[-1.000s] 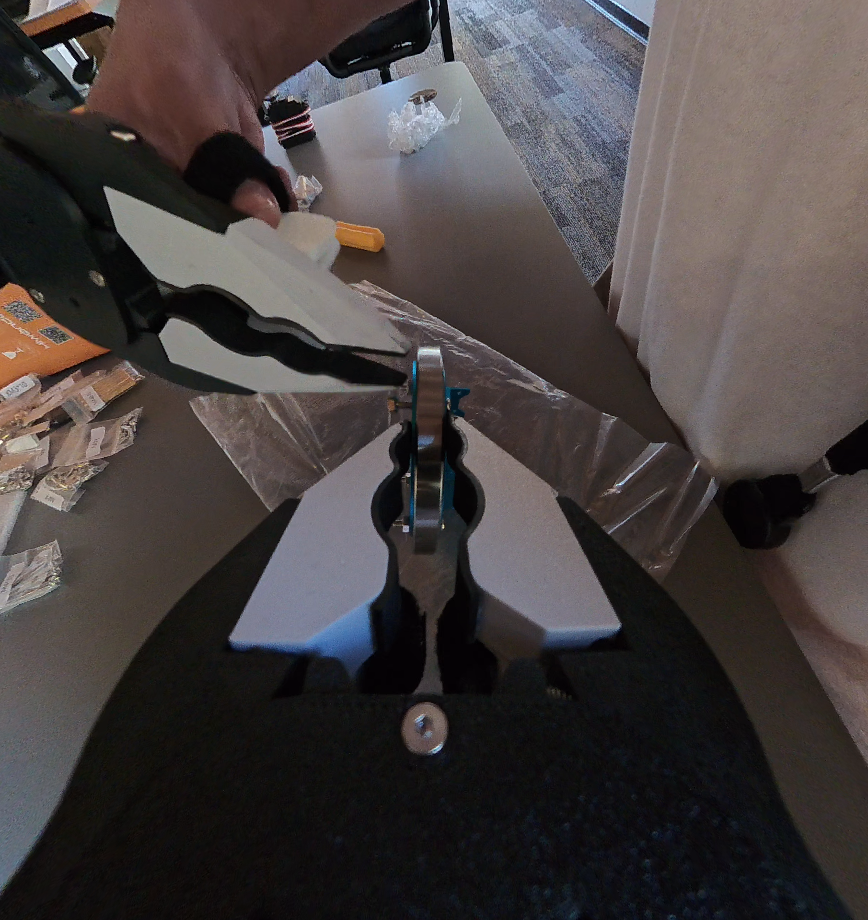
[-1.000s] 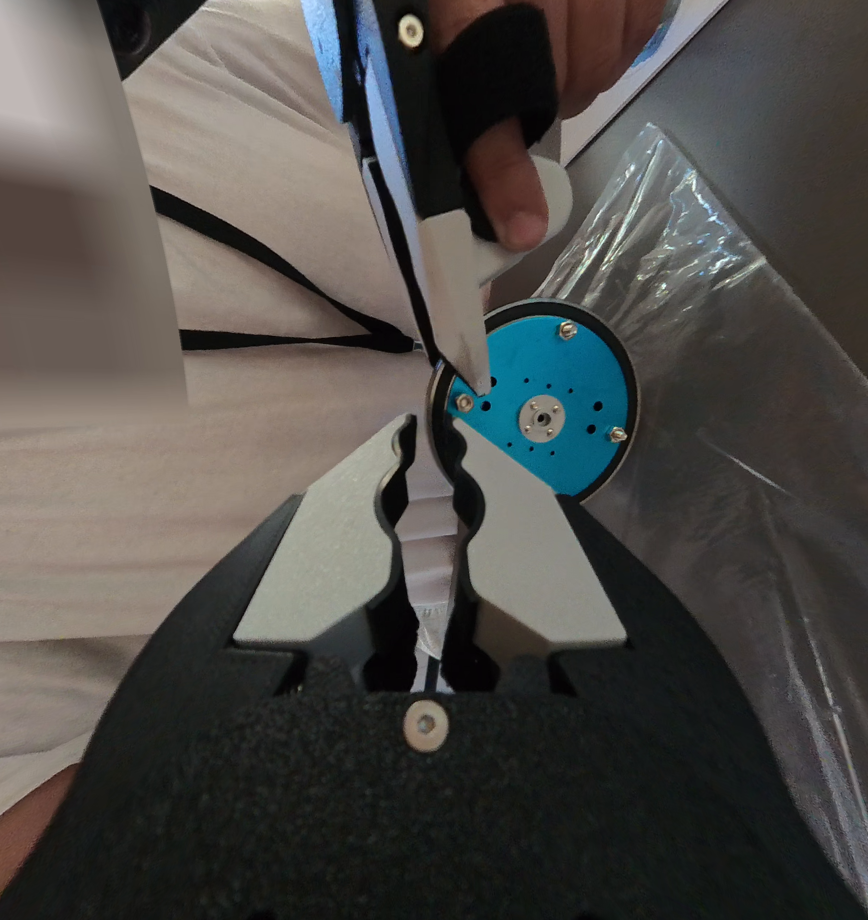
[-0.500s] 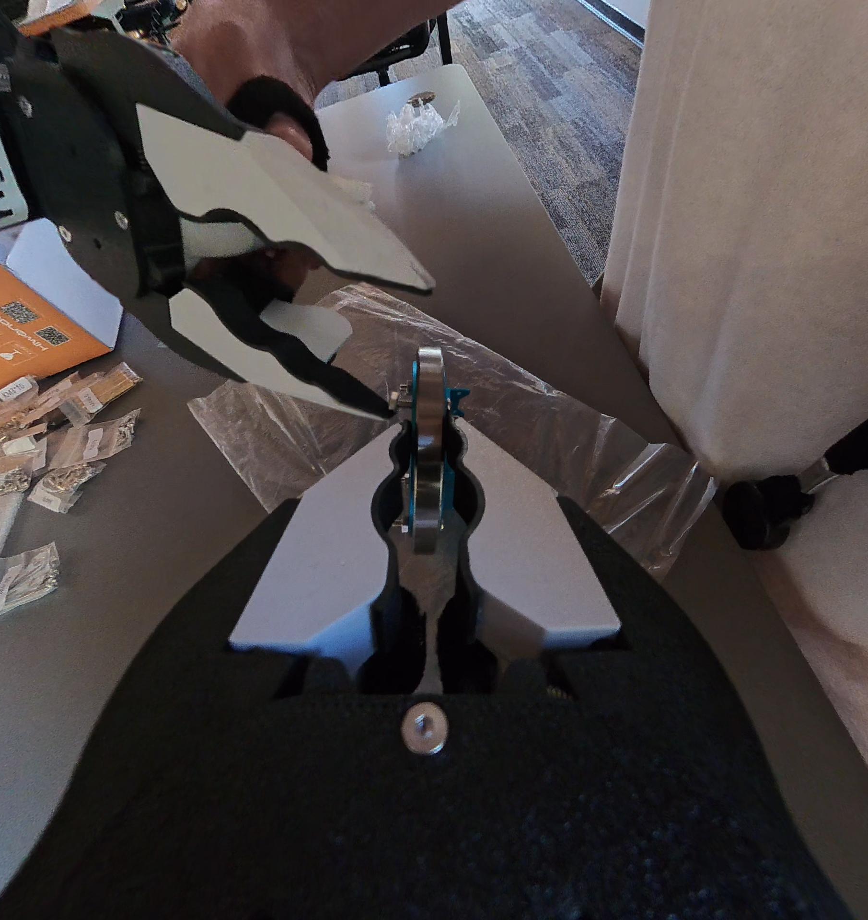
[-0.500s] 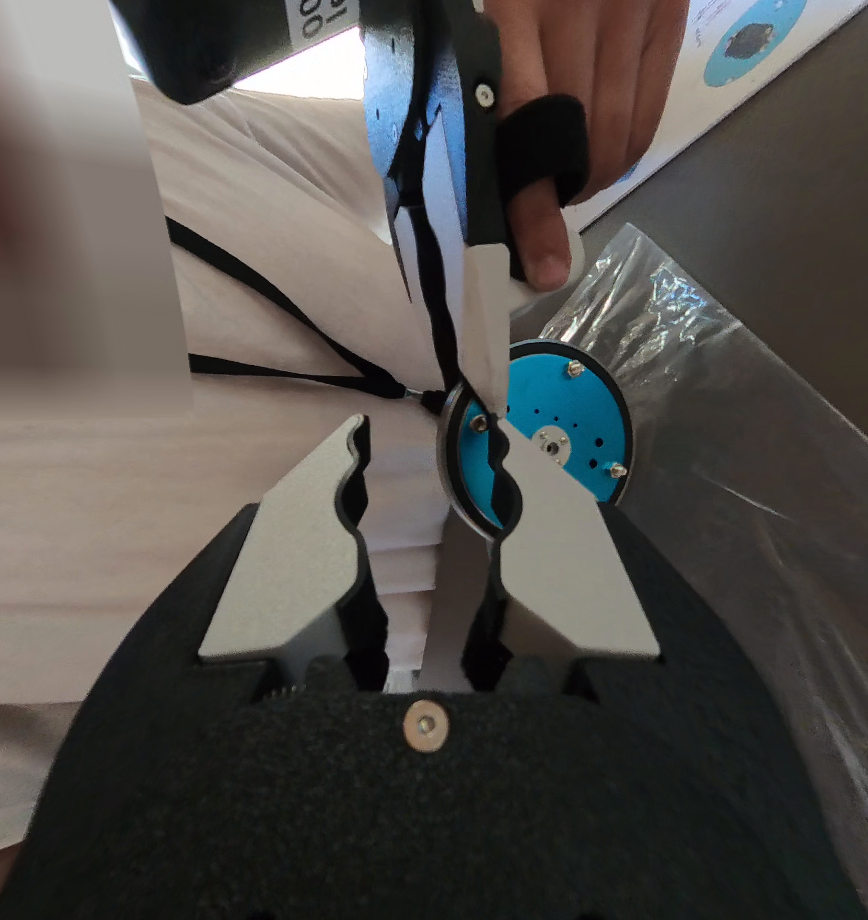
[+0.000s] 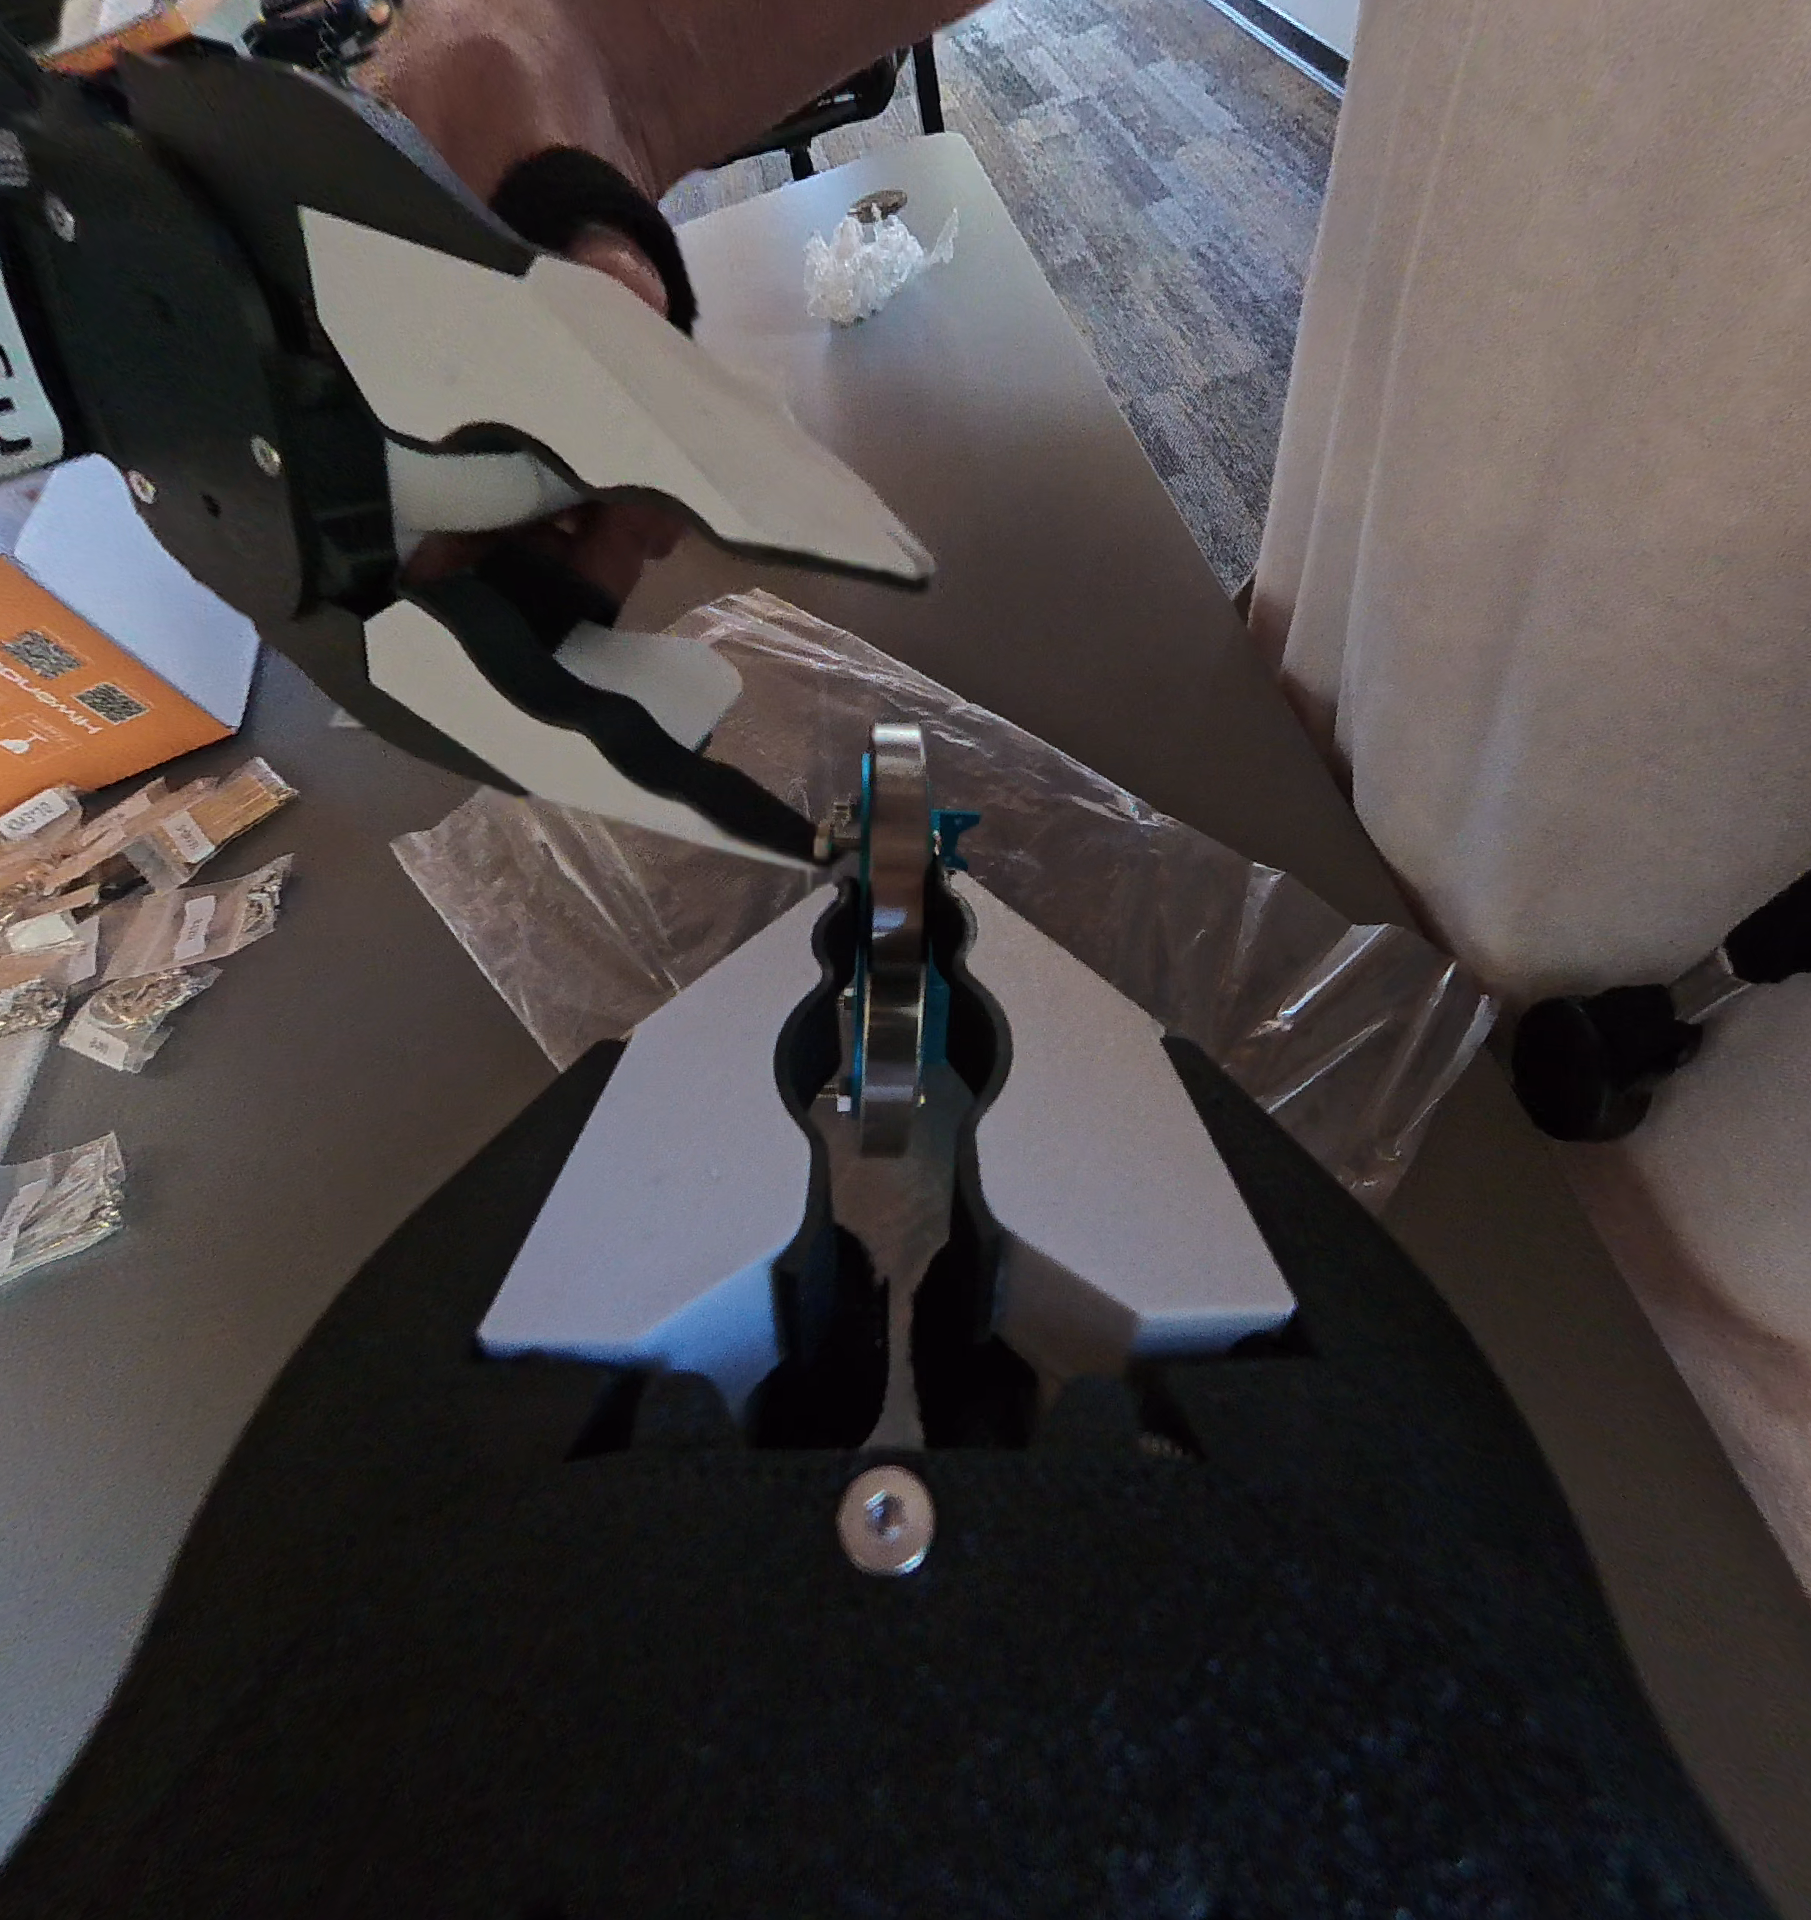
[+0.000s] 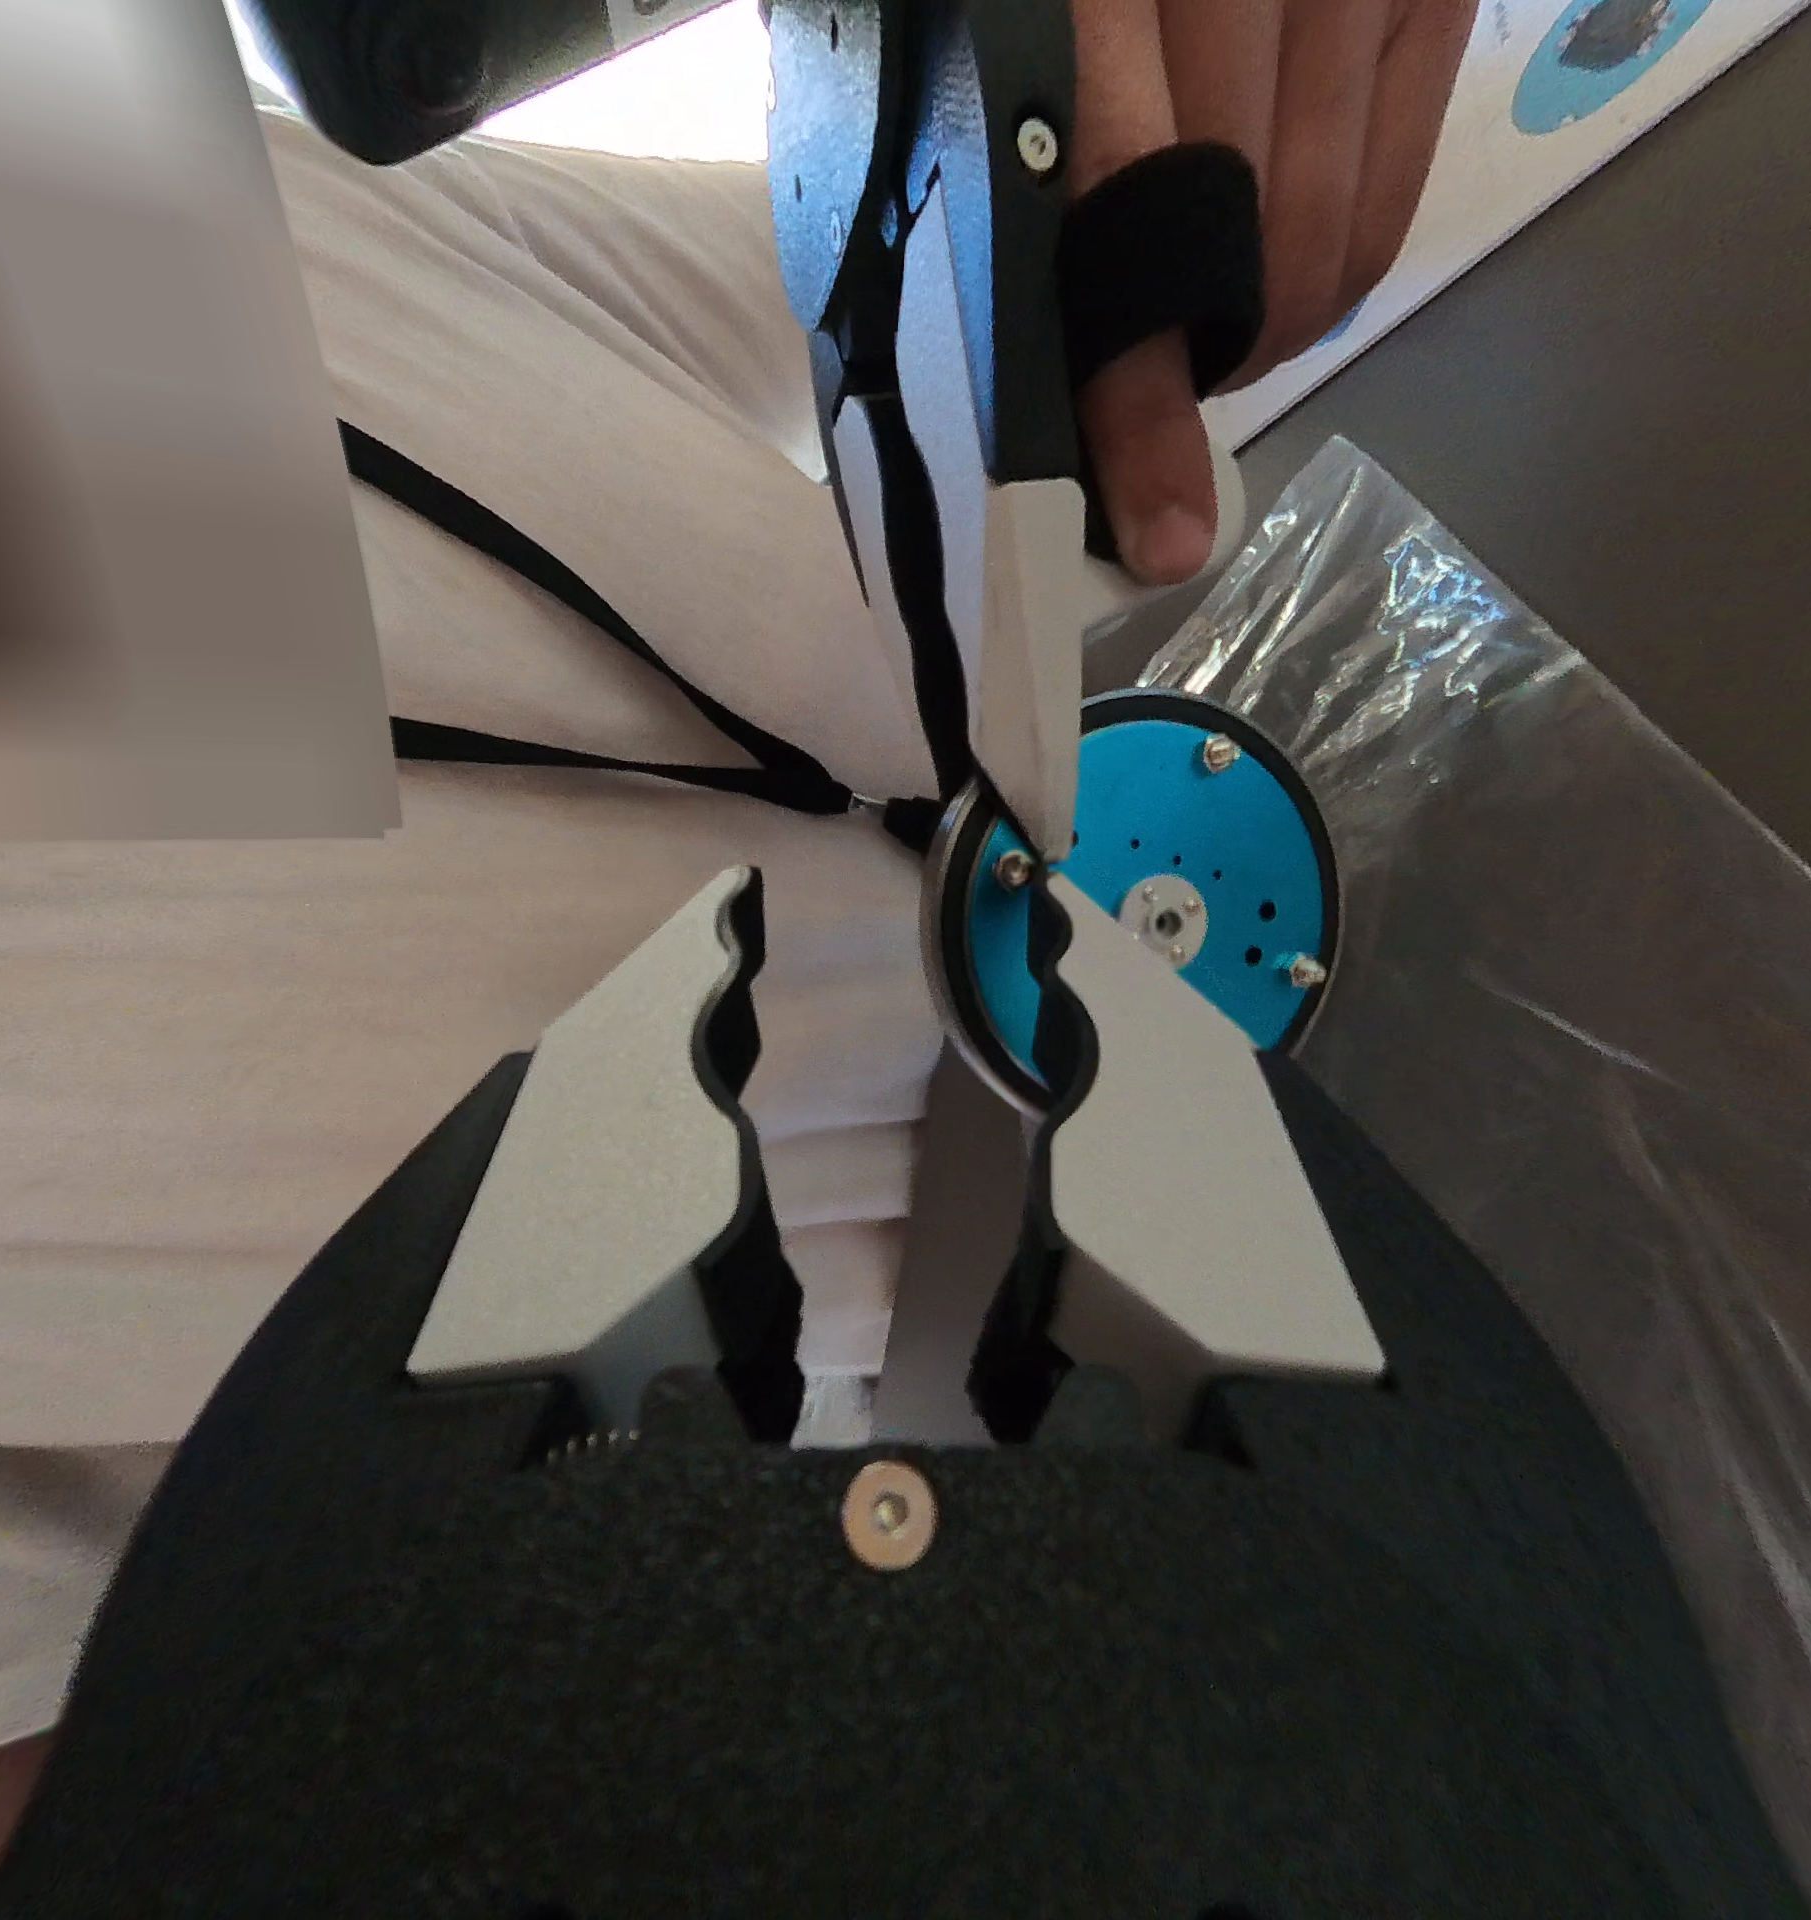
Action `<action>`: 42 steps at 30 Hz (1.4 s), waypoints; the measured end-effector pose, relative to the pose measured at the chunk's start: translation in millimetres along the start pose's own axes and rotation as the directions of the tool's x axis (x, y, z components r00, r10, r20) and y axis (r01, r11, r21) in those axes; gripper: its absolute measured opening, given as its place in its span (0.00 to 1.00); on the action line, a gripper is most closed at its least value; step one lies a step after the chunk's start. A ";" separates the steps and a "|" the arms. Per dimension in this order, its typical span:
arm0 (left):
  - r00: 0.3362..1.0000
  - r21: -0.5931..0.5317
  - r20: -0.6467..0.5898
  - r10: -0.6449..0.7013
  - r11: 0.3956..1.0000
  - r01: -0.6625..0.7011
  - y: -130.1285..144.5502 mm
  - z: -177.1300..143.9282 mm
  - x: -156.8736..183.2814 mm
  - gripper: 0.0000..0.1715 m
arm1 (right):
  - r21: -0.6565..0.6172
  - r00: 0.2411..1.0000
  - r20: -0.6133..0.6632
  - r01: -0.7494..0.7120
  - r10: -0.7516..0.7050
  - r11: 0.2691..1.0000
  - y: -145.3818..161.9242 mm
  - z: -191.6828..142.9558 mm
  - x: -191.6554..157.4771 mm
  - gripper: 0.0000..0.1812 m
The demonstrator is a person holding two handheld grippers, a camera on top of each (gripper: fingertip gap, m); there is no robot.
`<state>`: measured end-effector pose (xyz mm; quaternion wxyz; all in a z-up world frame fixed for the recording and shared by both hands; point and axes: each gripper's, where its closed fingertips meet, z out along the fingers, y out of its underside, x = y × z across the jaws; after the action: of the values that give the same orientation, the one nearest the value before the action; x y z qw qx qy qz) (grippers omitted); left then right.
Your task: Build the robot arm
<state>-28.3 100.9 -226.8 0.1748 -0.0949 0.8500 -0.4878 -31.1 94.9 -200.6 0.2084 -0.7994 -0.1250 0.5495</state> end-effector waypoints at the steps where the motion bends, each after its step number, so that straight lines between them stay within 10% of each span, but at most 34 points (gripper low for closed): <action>1: 1.000 -0.002 0.000 -0.001 1.000 0.001 0.3 -0.3 -0.2 0.07 | -0.017 1.000 0.000 -0.005 0.005 1.000 3.1 -4.1 -2.4 0.24; 10: 1.000 0.001 -0.006 -0.003 1.000 0.003 0.4 -0.7 0.3 0.07 | -0.001 1.000 -0.011 0.028 -0.028 1.000 -3.4 4.1 3.1 0.31; 15: 1.000 0.002 -0.001 -0.005 1.000 0.005 0.4 -0.9 -0.8 0.07 | -0.006 0.997 0.072 -0.011 0.012 1.000 1.8 -10.0 -14.0 0.15; 20: 1.000 0.006 -0.003 -0.007 1.000 0.007 0.2 -0.8 -0.5 0.07 | -0.001 0.999 -0.036 0.007 -0.007 1.000 0.4 -3.8 8.5 0.31; 26: 1.000 0.005 -0.003 -0.001 1.000 0.001 0.2 -1.2 0.3 0.07 | -0.003 0.995 0.094 -0.027 0.027 1.000 3.0 -8.8 -15.0 0.15; 35: 1.000 0.009 -0.008 -0.003 1.000 0.003 0.3 -2.1 0.8 0.07 | 0.001 0.995 0.078 -0.062 0.062 0.998 1.0 0.2 -9.6 0.33; 37: 1.000 0.005 0.001 -0.002 1.000 0.002 0.6 -2.7 -0.3 0.07 | 0.092 0.978 0.205 -0.065 0.045 0.994 -10.0 -13.1 -30.1 0.18; 42: 1.000 0.002 0.001 0.002 1.000 -0.002 0.1 -2.5 0.5 0.07 | 0.046 0.998 0.020 -0.064 0.063 0.997 -0.1 1.1 5.2 0.36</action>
<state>-29.8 102.8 -225.8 0.1760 -0.0939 0.8494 -0.4886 -30.3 97.4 -205.2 0.2083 -0.7926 -0.0885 0.5661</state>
